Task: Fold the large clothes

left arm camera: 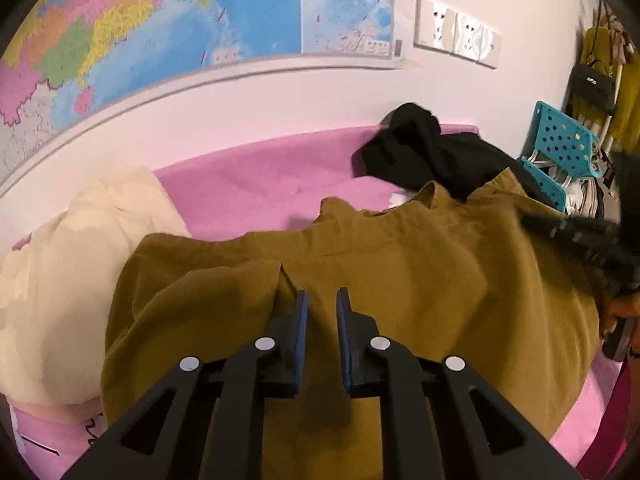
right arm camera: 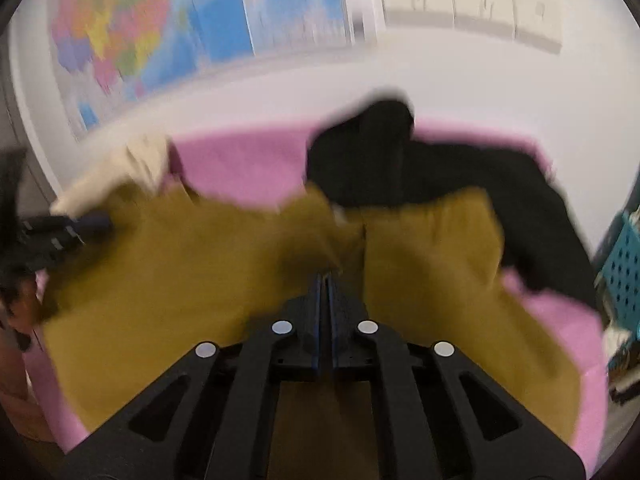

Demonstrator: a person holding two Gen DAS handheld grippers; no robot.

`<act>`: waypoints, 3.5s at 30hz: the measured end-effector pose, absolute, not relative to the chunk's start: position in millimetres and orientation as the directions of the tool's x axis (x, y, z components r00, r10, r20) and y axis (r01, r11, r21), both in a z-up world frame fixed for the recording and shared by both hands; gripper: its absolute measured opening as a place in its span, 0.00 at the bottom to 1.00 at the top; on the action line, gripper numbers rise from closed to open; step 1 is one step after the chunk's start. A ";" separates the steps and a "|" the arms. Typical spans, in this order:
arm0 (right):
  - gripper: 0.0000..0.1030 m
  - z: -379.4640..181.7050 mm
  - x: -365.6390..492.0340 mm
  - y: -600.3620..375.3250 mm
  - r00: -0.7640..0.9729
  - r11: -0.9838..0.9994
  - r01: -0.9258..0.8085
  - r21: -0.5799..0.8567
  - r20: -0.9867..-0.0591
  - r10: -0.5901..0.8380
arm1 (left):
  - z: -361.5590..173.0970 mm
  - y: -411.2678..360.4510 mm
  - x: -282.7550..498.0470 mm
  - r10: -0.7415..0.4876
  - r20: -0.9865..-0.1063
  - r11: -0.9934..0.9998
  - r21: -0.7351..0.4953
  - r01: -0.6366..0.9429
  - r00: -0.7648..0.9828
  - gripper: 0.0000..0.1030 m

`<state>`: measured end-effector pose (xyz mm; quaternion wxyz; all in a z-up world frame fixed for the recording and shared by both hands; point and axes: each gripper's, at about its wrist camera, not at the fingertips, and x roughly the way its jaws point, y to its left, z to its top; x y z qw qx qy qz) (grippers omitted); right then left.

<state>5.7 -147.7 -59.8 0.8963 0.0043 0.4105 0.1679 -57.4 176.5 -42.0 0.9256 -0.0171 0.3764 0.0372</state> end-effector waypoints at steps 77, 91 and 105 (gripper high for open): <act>0.52 -77.4 -84.8 -244.6 0.706 0.933 -0.027 0.359 -0.654 0.272 | -73.9 199.9 -138.9 0.189 -0.701 0.972 0.033 -0.234 0.688 0.88; 0.65 -6.3 -133.4 -155.8 0.759 0.941 -0.301 0.156 -0.558 0.335 | -74.7 202.4 -159.5 0.162 -0.692 0.973 -0.006 -0.230 0.703 0.88; 0.85 -53.9 -160.1 37.3 0.618 0.602 -0.731 -0.320 -0.684 0.387 | -73.0 234.5 -212.0 0.018 -0.681 0.943 -0.232 -0.238 0.732 0.91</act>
